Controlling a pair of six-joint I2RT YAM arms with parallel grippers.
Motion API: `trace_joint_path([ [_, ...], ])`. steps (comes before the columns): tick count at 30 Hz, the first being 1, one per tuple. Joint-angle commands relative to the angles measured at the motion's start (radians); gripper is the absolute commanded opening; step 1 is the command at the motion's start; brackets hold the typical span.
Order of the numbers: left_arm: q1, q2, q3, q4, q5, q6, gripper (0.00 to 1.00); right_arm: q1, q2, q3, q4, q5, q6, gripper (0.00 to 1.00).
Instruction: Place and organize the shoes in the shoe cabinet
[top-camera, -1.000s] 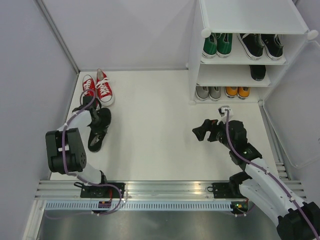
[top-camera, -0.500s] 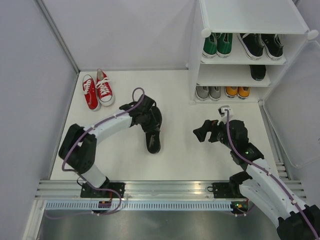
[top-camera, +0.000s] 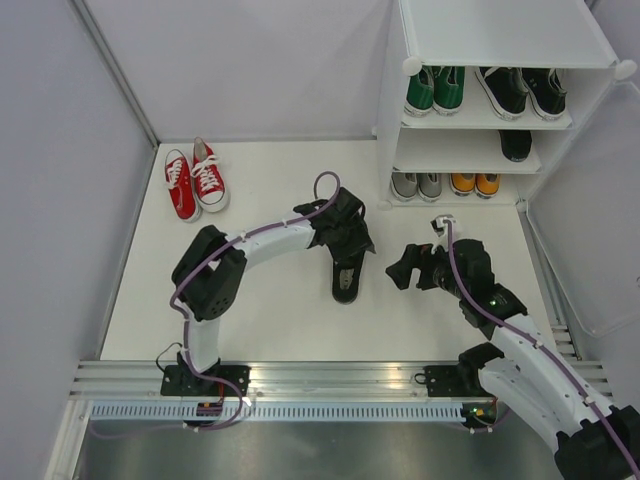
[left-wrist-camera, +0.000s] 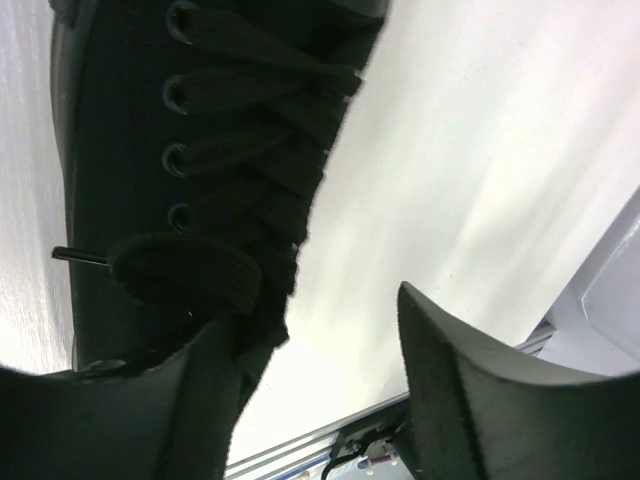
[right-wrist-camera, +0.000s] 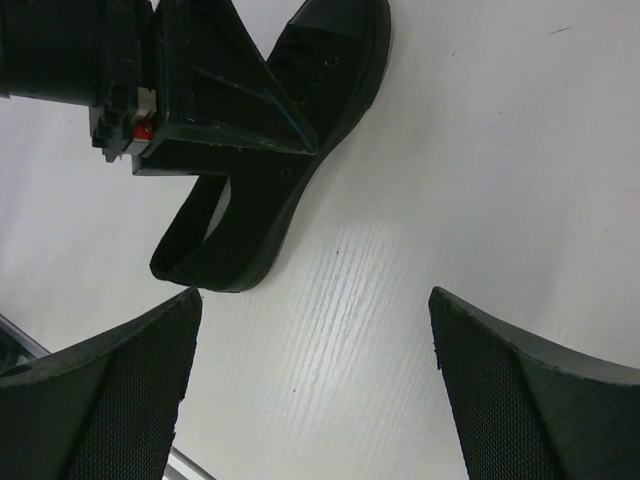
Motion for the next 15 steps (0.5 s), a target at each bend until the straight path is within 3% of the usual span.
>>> trace_joint_path([
  [1, -0.014, -0.127, 0.017, 0.026, -0.043, 0.038, 0.67, 0.018, 0.009, 0.055, -0.006, 0.024, -0.009, 0.97],
  [3, -0.016, -0.181, -0.020, 0.025, -0.073, 0.064, 0.69, 0.037, 0.023, 0.072, -0.013, 0.037, 0.003, 0.96],
  [6, -0.014, -0.287, -0.047, -0.007, -0.144, 0.136, 0.82, 0.086, 0.055, 0.104, -0.032, 0.099, 0.022, 0.95],
  [12, 0.019, -0.437, -0.052, -0.166, -0.276, 0.305, 0.87, 0.252, 0.164, 0.188, -0.063, 0.291, 0.101, 0.93],
  [15, 0.099, -0.529, -0.128, -0.204, -0.293, 0.359, 0.92, 0.356, 0.237, 0.239, -0.063, 0.374, 0.141, 0.91],
])
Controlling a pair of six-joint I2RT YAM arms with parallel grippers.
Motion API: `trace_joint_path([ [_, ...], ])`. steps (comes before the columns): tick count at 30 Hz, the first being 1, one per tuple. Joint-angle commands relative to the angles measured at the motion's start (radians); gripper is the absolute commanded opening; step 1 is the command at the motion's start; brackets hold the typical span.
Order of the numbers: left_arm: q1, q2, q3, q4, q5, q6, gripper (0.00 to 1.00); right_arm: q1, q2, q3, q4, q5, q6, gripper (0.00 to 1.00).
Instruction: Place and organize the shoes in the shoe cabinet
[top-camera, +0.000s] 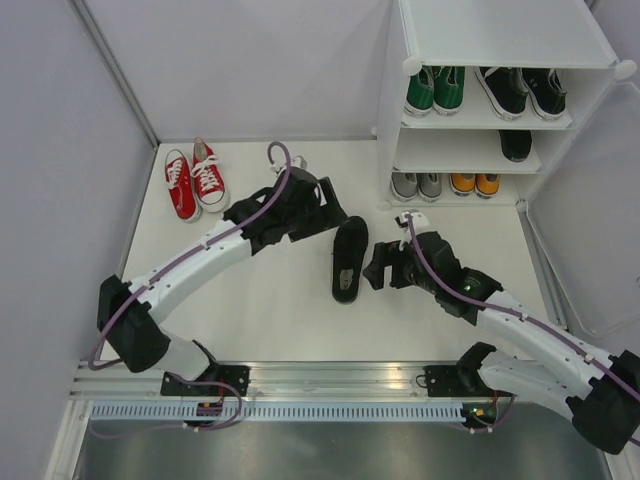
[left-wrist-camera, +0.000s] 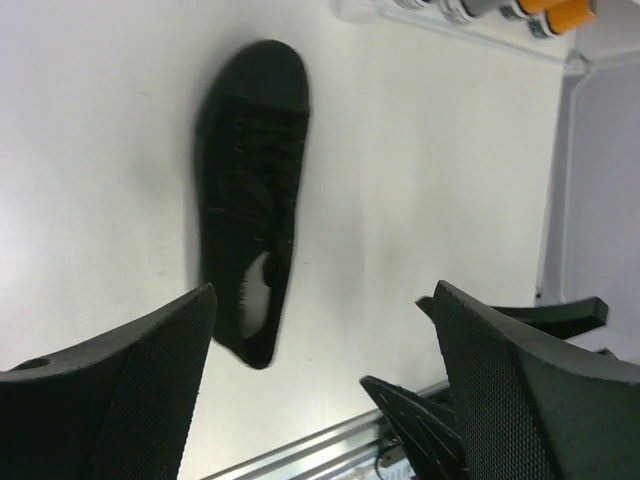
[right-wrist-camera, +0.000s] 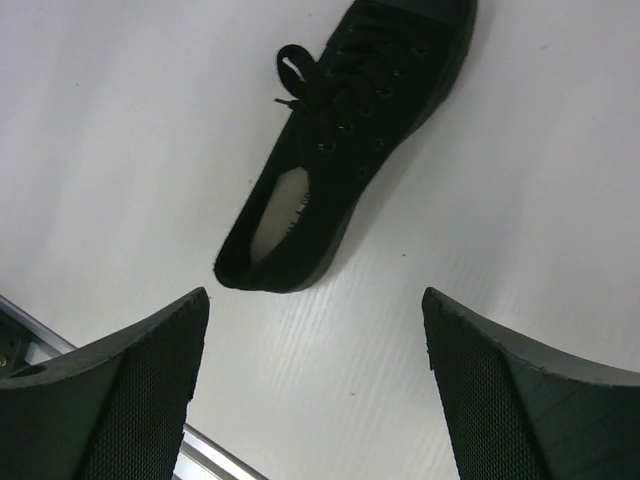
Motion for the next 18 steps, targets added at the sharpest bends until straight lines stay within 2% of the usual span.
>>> trace_joint_path([
  [1, 0.130, -0.097, -0.091, -0.107, -0.067, 0.139, 0.92, 0.096, 0.066, 0.085, 0.004, 0.149, 0.076, 0.90],
  [6, 0.354, -0.322, -0.283, -0.121, 0.003, 0.246, 1.00, 0.218, 0.236, 0.174, 0.026, 0.212, 0.127, 0.82],
  [7, 0.425, -0.352, -0.306, -0.128, 0.004, 0.265, 1.00, 0.229, 0.261, 0.186, 0.032, 0.222, 0.144, 0.82],
  [11, 0.561, -0.465, -0.410, -0.145, -0.014, 0.370, 1.00, 0.257, 0.406, 0.240, 0.058, 0.226, 0.176, 0.75],
  [13, 0.598, -0.507, -0.441, -0.147, -0.043, 0.400, 1.00, 0.260, 0.469, 0.257, 0.070, 0.235, 0.181, 0.73],
  [18, 0.603, -0.573, -0.532, -0.148, -0.151, 0.454, 1.00, 0.268, 0.584, 0.314, 0.079, 0.238, 0.207, 0.69],
])
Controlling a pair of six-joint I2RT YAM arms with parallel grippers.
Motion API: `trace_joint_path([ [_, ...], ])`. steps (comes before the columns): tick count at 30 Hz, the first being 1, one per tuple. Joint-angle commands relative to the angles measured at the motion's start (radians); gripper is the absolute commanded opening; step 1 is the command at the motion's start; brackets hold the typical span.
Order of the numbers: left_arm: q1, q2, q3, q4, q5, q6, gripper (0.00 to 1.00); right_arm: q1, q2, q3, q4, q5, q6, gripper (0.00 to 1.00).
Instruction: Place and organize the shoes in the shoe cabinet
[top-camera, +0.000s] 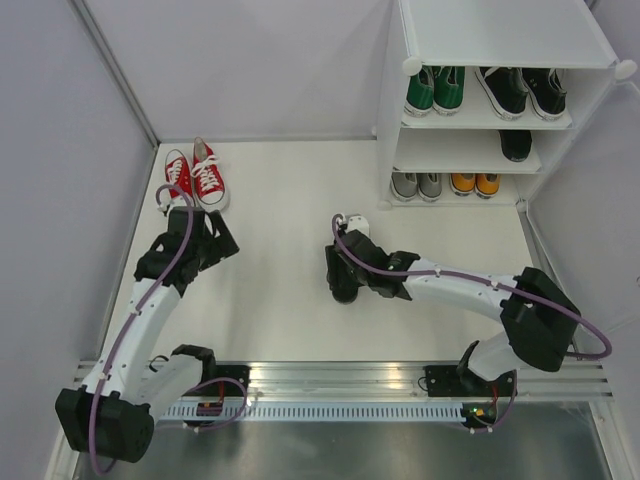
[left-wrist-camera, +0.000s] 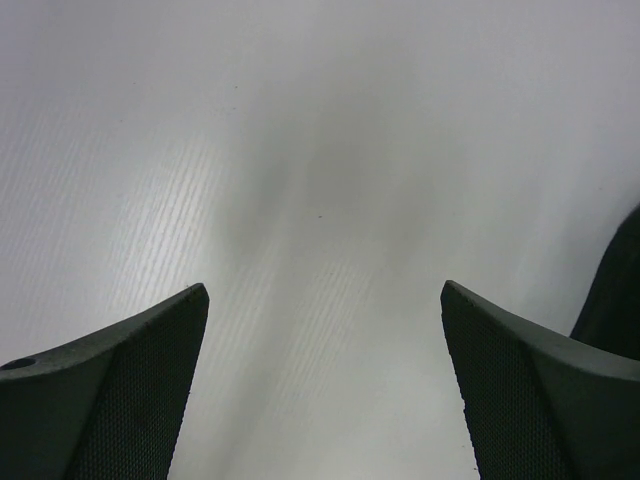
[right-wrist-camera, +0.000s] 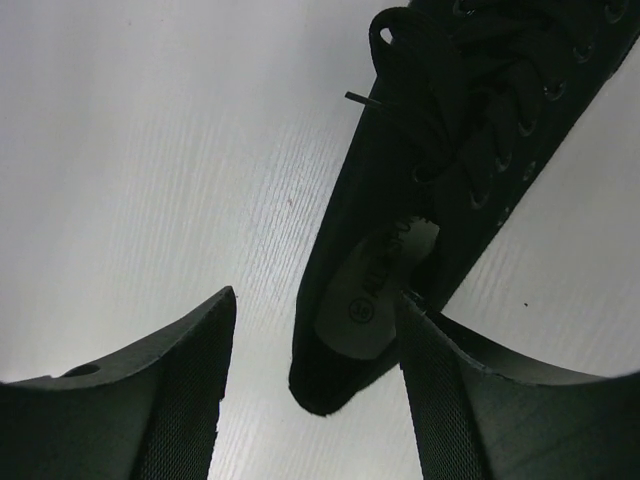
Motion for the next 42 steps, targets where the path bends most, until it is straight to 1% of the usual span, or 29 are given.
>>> trace_joint_path([
  [1, 0.004, -0.053, -0.050, -0.005, -0.070, 0.095, 1.00, 0.010, 0.070, 0.058, 0.048, 0.030, 0.043, 0.68],
  [2, 0.004, -0.063, -0.063, -0.005, -0.076, 0.101, 1.00, 0.011, 0.086, 0.058, 0.056, 0.029, 0.044, 0.66],
  [6, 0.004, -0.086, -0.085, 0.006, -0.133, 0.110, 1.00, 0.022, 0.165, 0.092, 0.067, 0.029, 0.048, 0.61],
  [8, 0.003, -0.083, -0.086, 0.010, -0.128, 0.115, 1.00, 0.028, 0.218, 0.124, 0.051, 0.029, 0.049, 0.56],
  [12, 0.004, -0.086, -0.085, 0.012, -0.136, 0.121, 1.00, 0.034, 0.281, 0.161, 0.030, 0.029, 0.054, 0.52],
  [14, 0.004, -0.087, -0.088, 0.015, -0.137, 0.121, 1.00, 0.037, 0.302, 0.165, 0.025, 0.035, 0.049, 0.48],
  [15, 0.004, -0.087, -0.086, 0.015, -0.137, 0.122, 1.00, 0.036, 0.305, 0.164, 0.021, 0.041, 0.046, 0.44],
  [16, 0.004, -0.087, -0.086, 0.018, -0.137, 0.122, 1.00, 0.037, 0.308, 0.161, 0.013, 0.050, 0.038, 0.37],
  [19, 0.004, -0.087, -0.086, 0.018, -0.136, 0.124, 1.00, 0.037, 0.285, 0.153, -0.011, 0.062, 0.025, 0.25],
  [20, 0.004, -0.089, -0.088, 0.019, -0.136, 0.124, 1.00, 0.036, 0.275, 0.145, -0.016, 0.067, 0.014, 0.17],
  [22, 0.004, -0.092, -0.090, 0.019, -0.136, 0.125, 1.00, 0.037, 0.227, 0.136, -0.040, 0.082, 0.003, 0.08],
  [23, 0.004, -0.093, -0.090, 0.019, -0.136, 0.125, 1.00, 0.036, 0.209, 0.124, -0.050, 0.104, -0.011, 0.01],
  [29, 0.004, -0.092, -0.090, 0.022, -0.128, 0.128, 1.00, 0.002, 0.034, 0.064, -0.139, 0.147, -0.049, 0.01],
  [30, 0.004, -0.092, -0.090, 0.021, -0.127, 0.127, 1.00, -0.007, -0.015, 0.055, -0.163, 0.151, -0.067, 0.01],
  [35, 0.004, -0.092, -0.090, 0.022, -0.124, 0.131, 1.00, -0.104, -0.172, -0.014, -0.249, 0.162, -0.100, 0.01],
  [39, 0.004, -0.093, -0.091, 0.026, -0.122, 0.131, 1.00, -0.185, -0.334, -0.026, -0.356, 0.174, -0.117, 0.01],
  [40, 0.004, -0.092, -0.090, 0.026, -0.122, 0.131, 1.00, -0.225, -0.356, -0.022, -0.378, 0.176, -0.120, 0.01],
  [42, 0.004, -0.090, -0.090, 0.024, -0.122, 0.131, 1.00, -0.265, -0.420, -0.014, -0.430, 0.185, -0.127, 0.01],
])
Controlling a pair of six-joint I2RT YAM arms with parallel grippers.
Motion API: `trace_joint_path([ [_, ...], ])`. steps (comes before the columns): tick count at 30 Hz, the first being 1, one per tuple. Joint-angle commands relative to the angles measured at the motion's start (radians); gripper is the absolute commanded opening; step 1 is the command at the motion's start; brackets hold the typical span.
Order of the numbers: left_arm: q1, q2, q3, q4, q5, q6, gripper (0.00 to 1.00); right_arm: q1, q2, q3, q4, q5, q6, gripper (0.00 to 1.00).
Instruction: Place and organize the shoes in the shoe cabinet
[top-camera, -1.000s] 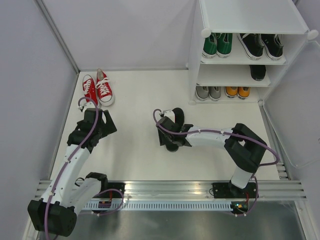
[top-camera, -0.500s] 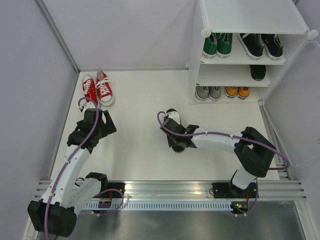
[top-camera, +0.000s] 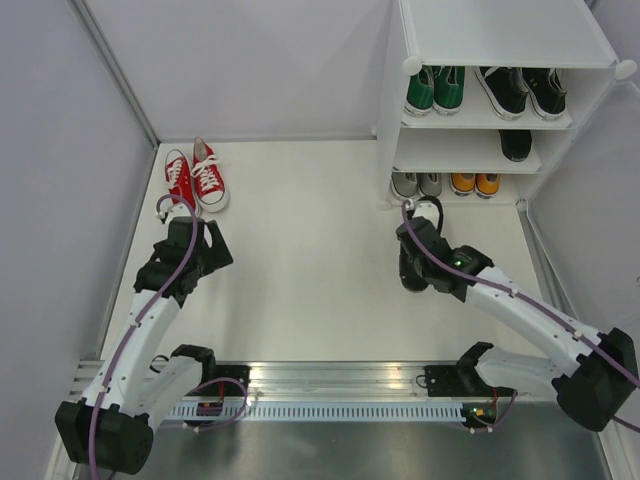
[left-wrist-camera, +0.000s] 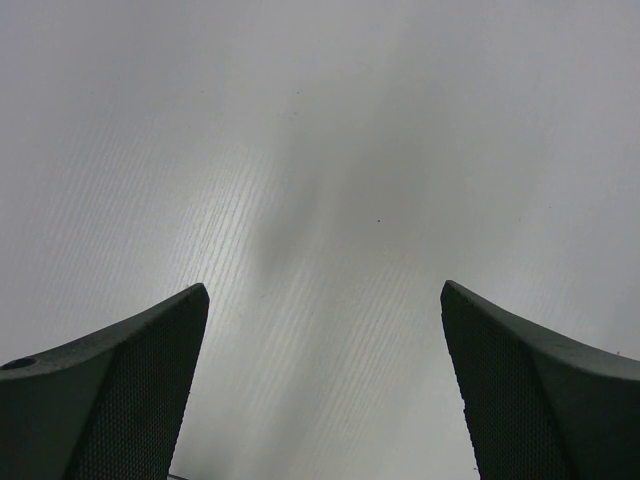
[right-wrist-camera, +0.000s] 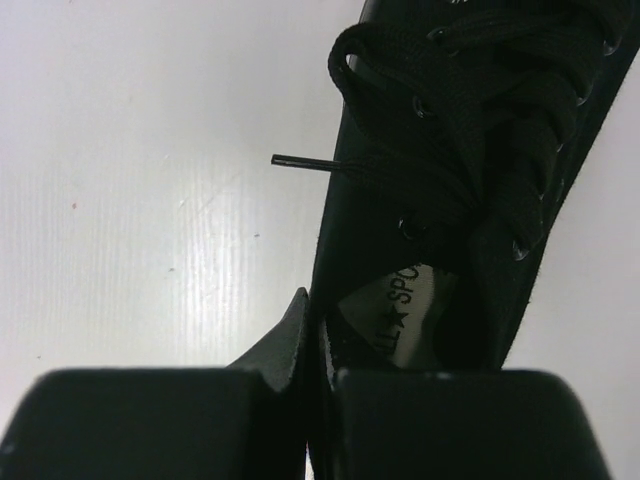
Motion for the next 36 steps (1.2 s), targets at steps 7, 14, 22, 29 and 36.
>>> trace_joint_path([
  [7, 0.004, -0.005, -0.003, 0.033, -0.011, 0.037, 1.00, -0.278, -0.197, 0.116, -0.125, 0.118, -0.162, 0.00],
  [14, 0.004, -0.016, -0.011, 0.031, -0.021, 0.035, 1.00, -0.539, -0.095, 0.271, -0.033, -0.072, -0.307, 0.01],
  [22, 0.004, -0.009, -0.008, 0.033, -0.018, 0.037, 1.00, -0.610, 0.161, 0.590, -0.033, -0.261, -0.485, 0.01],
  [29, 0.004, -0.034, -0.013, 0.033, -0.018, 0.035, 1.00, -0.644, 0.298, 0.632, -0.015, -0.329, -0.519, 0.01],
  [36, 0.003, -0.031, -0.008, 0.037, 0.002, 0.038, 1.00, -0.644, 0.359, 0.656, 0.048, -0.310, -0.582, 0.00],
])
